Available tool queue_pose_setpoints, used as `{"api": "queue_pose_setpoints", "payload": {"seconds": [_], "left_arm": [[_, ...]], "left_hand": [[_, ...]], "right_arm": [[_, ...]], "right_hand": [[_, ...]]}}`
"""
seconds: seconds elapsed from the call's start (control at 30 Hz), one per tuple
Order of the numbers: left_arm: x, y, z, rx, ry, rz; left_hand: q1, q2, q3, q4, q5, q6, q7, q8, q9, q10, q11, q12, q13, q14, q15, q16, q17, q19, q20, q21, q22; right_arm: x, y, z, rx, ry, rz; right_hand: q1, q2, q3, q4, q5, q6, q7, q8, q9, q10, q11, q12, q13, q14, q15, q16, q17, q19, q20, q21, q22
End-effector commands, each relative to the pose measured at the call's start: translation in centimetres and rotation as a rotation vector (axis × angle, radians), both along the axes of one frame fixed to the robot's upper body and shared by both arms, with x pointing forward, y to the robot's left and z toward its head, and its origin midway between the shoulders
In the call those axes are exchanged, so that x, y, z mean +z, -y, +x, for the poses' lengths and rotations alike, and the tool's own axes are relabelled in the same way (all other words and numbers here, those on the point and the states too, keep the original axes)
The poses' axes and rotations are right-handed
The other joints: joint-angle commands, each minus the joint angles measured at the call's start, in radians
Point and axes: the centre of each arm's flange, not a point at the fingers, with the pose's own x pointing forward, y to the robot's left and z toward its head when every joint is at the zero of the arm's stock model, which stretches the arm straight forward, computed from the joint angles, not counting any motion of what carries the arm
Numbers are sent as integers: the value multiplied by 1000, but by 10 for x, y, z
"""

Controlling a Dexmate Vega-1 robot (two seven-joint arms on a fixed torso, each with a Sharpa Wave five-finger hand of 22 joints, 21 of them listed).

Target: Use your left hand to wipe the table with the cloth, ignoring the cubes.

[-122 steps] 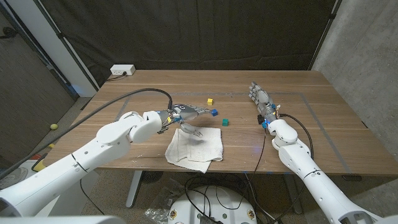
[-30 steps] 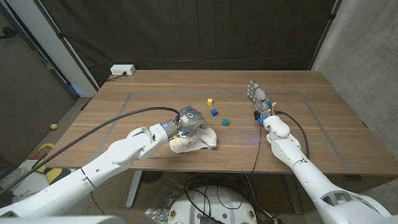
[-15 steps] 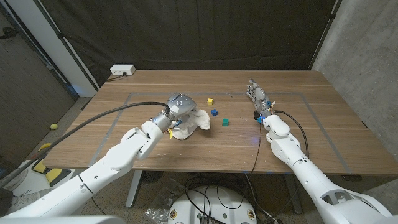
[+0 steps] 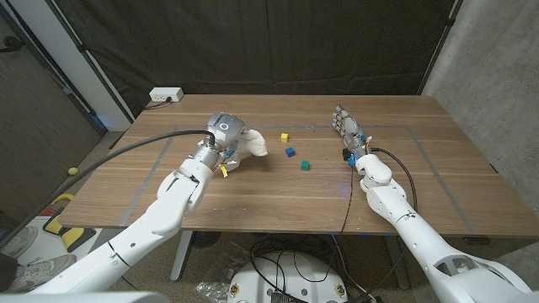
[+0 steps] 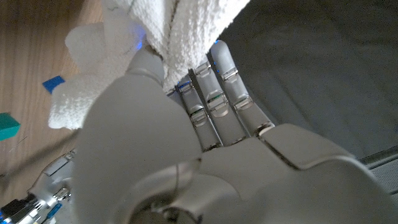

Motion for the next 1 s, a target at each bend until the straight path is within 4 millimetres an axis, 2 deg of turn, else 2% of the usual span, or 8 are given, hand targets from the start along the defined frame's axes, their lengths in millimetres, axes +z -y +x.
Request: {"api": "queue_pose_setpoints", "payload": {"seconds": [0.03, 0.27, 0.6, 0.8, 1.0], "left_arm": [[9, -35, 18, 64, 48, -150], [11, -45, 39, 66, 76, -209], [14, -49, 73, 28, 102, -317], [12, -51, 90, -94, 100, -469], [9, -50, 98, -330, 105, -631]], "left_hand": [[42, 45, 5, 9, 8, 45, 36, 2, 3, 42, -38, -4, 5, 68, -59, -5, 9, -4, -127, 13, 1], [42, 42, 8, 9, 7, 51, 36, -1, 1, 53, -36, -9, 6, 75, -59, -10, 19, -6, -127, 30, -3], [40, 38, 12, 10, 5, 60, 40, -5, -3, 62, -35, -14, 6, 83, -59, -14, 29, -3, -130, 47, -9], [39, 35, 14, 10, 4, 63, 41, -6, -2, 65, -35, -17, 6, 86, -58, -16, 33, -1, -129, 55, -12], [39, 32, 18, 10, 4, 66, 47, -8, -1, 67, -35, -22, 5, 89, -58, -21, 38, 1, -129, 64, -18]], "right_arm": [[1, -1, 1, 3, 0, -9], [0, -1, 2, 1, -2, -12], [0, -2, 4, -1, -6, -16], [0, 0, 6, -4, -10, -15], [-1, 2, 8, -9, -19, -13]], "right_hand": [[-5, -5, -1, -1, -1, 8, -2, 3, 5, 8, 1, 4, 5, 9, 4, -2, 1, 2, 2, 2, 6], [-5, -5, -2, -2, -1, 8, -3, 3, 5, 9, 1, 4, 5, 9, 6, -3, 1, 2, 2, 1, 6], [-5, -6, -3, -4, -1, 9, -2, 3, 5, 10, 4, 4, 5, 8, 6, -5, 1, 2, 3, 1, 6], [-5, -7, -4, -4, -1, 10, -2, 3, 5, 9, 4, 4, 5, 9, 6, -5, 1, 2, 3, 1, 6], [-6, -7, -4, -5, -1, 11, -1, 3, 5, 9, 3, 4, 5, 8, 5, -5, 1, 2, 3, 1, 6]]}}
